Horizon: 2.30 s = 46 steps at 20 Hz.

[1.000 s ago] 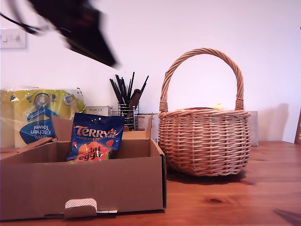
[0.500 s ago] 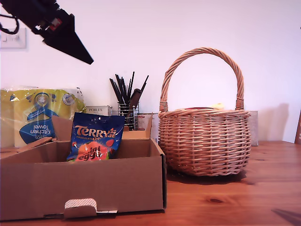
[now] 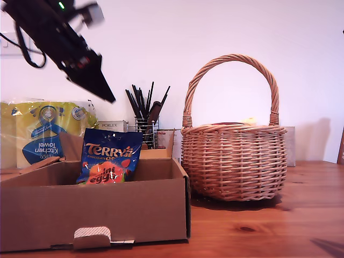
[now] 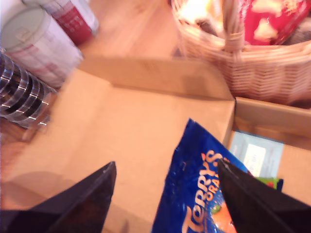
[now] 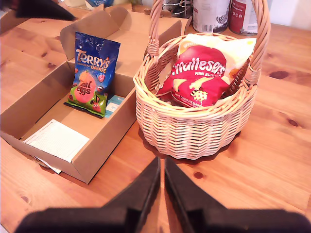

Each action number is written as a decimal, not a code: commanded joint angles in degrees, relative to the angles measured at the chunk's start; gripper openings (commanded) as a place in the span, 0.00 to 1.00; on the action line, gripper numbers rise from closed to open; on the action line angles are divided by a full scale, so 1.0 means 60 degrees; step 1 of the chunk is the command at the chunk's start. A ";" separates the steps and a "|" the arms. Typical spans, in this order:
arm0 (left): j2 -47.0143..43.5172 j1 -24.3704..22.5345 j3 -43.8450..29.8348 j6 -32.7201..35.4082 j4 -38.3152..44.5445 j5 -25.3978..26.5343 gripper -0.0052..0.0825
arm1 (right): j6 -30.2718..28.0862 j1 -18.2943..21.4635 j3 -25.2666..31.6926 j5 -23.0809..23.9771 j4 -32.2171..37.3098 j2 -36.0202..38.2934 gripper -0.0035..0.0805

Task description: Move the bags of Easter eggs from the cardboard box on the left into the woven basket on the right side.

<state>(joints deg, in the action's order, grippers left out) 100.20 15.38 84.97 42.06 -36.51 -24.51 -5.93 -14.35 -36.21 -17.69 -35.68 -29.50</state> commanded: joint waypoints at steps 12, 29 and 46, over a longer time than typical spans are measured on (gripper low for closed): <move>0.1854 0.0164 0.0772 0.0703 -0.2597 0.0630 0.74 | -0.0018 -0.0040 -0.0109 -0.0066 0.0087 0.0007 0.03; 0.1851 0.2226 0.0754 -0.0240 -0.4382 0.1260 0.69 | -0.0018 -0.0044 -0.0109 -0.0069 0.0113 0.0025 0.03; 0.3348 0.2149 0.0106 -0.0277 -0.3388 0.2616 0.57 | -0.0015 -0.0044 -0.0113 -0.0306 0.0109 0.0033 0.03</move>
<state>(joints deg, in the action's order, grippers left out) 118.28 27.73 87.05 40.73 -56.71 -8.93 -5.93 -14.35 -36.21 -19.16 -35.46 -29.47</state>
